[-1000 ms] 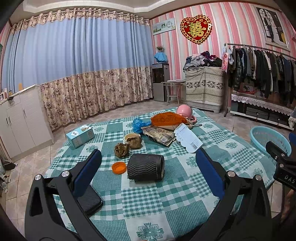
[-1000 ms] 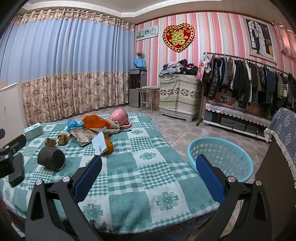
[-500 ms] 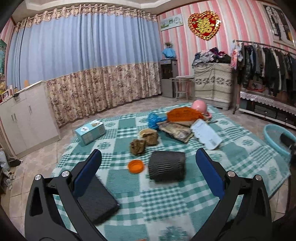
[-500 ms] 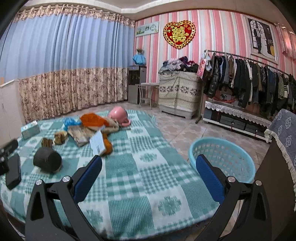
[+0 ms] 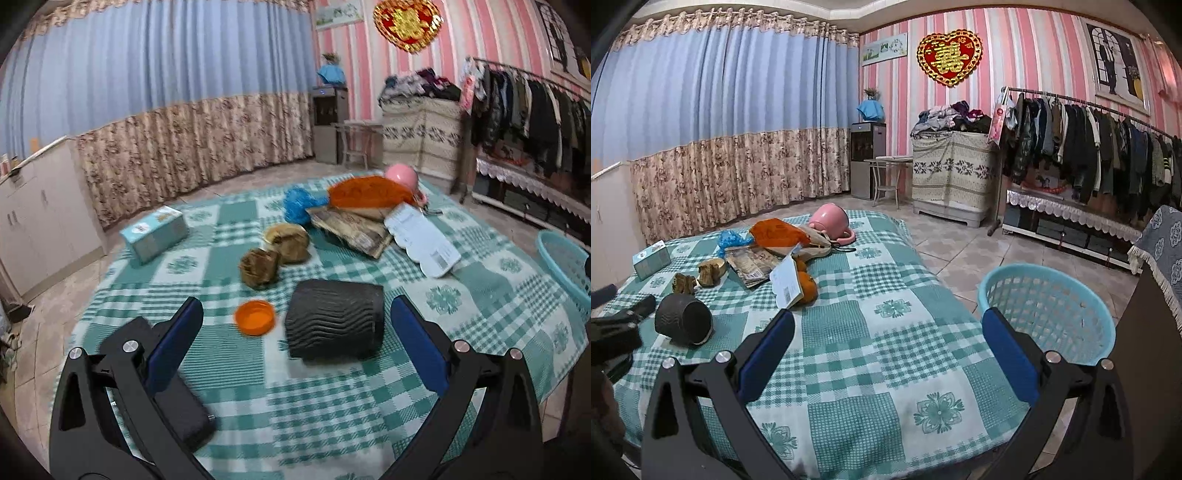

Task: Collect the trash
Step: 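Reach the left tool to the black ribbed cylinder and close on it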

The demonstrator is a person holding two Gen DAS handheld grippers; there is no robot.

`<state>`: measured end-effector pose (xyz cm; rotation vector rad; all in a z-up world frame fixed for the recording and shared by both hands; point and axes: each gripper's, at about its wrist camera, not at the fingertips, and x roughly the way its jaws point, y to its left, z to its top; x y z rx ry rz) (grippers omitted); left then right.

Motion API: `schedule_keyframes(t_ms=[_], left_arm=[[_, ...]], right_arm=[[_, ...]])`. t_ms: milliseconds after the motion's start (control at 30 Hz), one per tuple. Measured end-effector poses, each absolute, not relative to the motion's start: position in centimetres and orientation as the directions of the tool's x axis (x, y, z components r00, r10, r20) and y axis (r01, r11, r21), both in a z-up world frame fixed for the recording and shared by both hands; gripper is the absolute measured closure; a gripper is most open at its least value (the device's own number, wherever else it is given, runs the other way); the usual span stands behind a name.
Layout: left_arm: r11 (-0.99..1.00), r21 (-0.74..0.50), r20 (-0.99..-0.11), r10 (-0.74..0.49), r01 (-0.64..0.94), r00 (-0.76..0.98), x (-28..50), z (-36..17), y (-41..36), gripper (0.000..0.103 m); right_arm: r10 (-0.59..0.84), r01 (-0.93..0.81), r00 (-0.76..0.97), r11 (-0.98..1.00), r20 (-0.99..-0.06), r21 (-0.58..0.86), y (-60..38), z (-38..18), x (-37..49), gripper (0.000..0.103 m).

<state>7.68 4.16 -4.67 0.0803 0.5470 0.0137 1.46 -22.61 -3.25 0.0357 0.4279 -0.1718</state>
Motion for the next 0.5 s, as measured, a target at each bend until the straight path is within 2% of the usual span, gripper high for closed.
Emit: schedule_keyframes(t_ms=[233,500], left_arm=[[0.997,0.050,-0.590,-0.020,0.062,0.807,11.4,-7.5,3.4,0.005],[0.989,0.087,-0.602,-0.046,0.122,0.797,12.2,-8.2,1.8,0.006]], right_arm=[[-0.167,0.183,0.878,0.983,-0.449,-0.009,-23.0,-4.0,2.5,0.004],[-0.238,0.246,0.870,0.968,-0.433,-0.038,-23.3,-4.0,2.3,0.004]])
